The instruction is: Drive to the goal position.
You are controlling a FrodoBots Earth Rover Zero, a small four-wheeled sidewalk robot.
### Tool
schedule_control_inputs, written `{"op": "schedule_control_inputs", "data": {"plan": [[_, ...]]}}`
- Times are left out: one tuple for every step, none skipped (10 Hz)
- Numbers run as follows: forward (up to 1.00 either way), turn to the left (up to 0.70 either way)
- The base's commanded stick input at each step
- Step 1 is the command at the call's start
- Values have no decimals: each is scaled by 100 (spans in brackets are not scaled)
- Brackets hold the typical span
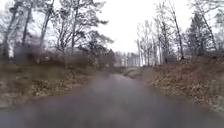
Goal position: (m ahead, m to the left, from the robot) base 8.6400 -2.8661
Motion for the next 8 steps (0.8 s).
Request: {"op": "schedule_control_inputs", "data": {"plan": [[100,0],[100,0],[100,0],[100,0],[100,0],[100,0],[100,0],[100,0]]}}
